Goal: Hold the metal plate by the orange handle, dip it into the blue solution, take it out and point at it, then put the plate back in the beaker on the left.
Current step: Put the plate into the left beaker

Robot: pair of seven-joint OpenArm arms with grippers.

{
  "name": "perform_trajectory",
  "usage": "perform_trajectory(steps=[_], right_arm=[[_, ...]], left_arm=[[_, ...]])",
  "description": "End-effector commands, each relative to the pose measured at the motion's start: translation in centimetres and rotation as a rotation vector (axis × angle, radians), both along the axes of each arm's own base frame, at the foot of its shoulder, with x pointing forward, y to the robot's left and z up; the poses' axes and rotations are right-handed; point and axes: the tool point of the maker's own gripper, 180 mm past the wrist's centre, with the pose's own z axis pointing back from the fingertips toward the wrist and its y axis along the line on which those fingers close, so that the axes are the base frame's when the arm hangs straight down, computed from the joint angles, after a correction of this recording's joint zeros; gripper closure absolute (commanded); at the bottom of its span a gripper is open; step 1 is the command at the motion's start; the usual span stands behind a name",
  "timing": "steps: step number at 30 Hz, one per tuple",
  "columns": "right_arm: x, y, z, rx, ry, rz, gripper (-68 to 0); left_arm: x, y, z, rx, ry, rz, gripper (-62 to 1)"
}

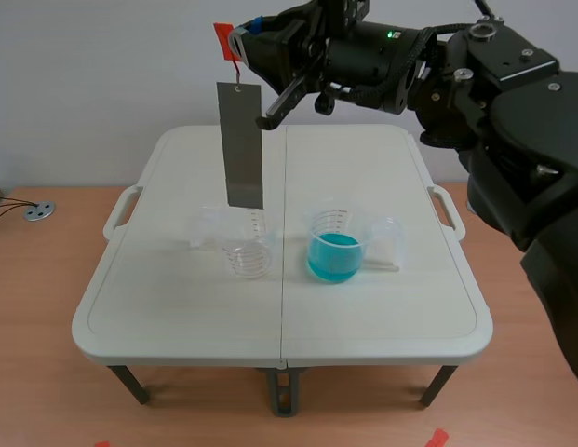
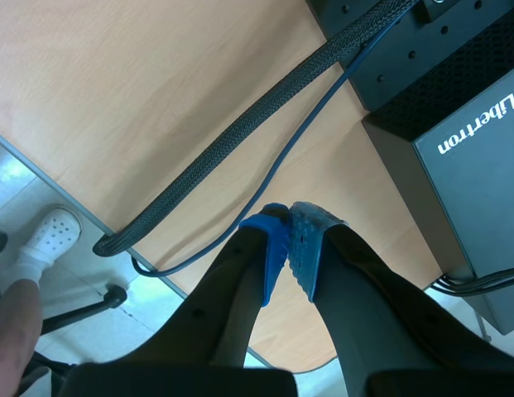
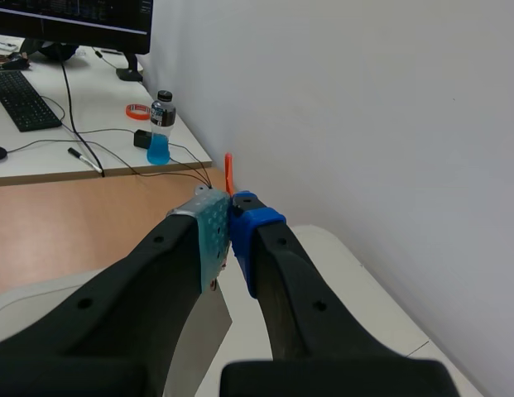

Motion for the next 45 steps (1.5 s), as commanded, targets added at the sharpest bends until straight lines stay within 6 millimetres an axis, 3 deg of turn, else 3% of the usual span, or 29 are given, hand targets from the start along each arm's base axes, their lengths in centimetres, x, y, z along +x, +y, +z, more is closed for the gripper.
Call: perform_trajectory(steps=[1,8,26,45], right_arm=[[0.1,0.6,1.2,0.029,-0.020,0.022,-1.5],[-0.1,1.1,0.1,0.020,0.005,0.035,-1.5],[0.5,1.5,-4.9,-0.005,0.130,0.025,-1.5],[-0.7,2.1,-8.4,-0.041,0.197,0.043,-1.5]], left_arm=[[0.0,-0.6,0.2,-0.016,-0.004,-0.001,-1.8],[0.0,-0.6,0.2,-0.016,-0.004,-0.002,-1.8],[0.0,-0.6,0.2,-0.016,-0.004,-0.002,-1.8],[-0.3,-1.0,0.3,-0.038,0.011,-0.007,-1.8]])
